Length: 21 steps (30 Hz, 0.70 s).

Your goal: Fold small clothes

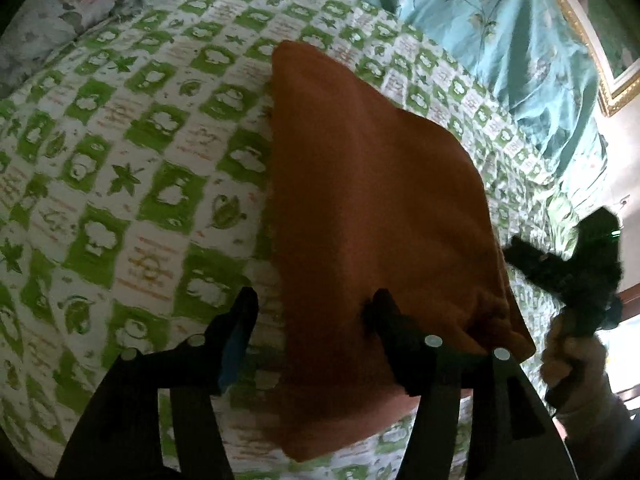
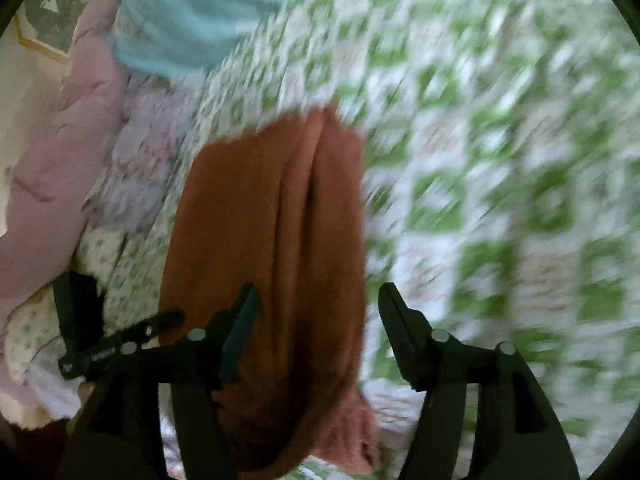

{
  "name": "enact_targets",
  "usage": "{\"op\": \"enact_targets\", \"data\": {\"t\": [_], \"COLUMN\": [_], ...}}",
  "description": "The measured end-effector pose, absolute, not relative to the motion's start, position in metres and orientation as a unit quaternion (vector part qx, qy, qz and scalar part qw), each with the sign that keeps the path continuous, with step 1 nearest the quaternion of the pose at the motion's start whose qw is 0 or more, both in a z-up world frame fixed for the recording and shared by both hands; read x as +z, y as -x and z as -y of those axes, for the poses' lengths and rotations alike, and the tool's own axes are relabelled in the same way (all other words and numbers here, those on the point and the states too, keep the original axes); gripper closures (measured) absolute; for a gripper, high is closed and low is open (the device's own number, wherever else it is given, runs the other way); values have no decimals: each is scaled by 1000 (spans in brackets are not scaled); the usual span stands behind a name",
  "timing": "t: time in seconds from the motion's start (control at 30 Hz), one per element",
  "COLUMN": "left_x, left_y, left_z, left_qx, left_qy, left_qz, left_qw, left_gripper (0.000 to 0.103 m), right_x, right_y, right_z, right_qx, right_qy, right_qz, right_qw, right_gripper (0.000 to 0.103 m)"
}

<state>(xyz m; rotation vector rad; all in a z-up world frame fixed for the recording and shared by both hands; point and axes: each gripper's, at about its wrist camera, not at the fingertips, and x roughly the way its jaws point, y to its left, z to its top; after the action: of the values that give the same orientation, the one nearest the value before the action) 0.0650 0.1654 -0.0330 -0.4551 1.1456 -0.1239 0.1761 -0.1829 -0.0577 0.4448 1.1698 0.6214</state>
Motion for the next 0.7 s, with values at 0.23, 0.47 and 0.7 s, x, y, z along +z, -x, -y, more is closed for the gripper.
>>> {"op": "enact_targets", "data": {"t": [0.23,0.47,0.7], "left_x": [-13,-19,-22], "left_y": [-60,-15,-36], "left_z": [-150,-116,-137], "left_qx": [-75,-107,-66], "left_qy": [167,88,170], "left_qz": [-546,-570,-554], "left_qw": [818,810,812], "left_gripper": [41,33,32], "right_x": [-26,-56,-55], "right_y": [-198,-191,-213], "right_z": [145,139,131], "right_qx": [335,311,318], "right_qy": [-181,-202,-201], "right_qz": [-520,-566,-558], "right_qw": [765,736,739], "right_gripper": [61,61,62]}}
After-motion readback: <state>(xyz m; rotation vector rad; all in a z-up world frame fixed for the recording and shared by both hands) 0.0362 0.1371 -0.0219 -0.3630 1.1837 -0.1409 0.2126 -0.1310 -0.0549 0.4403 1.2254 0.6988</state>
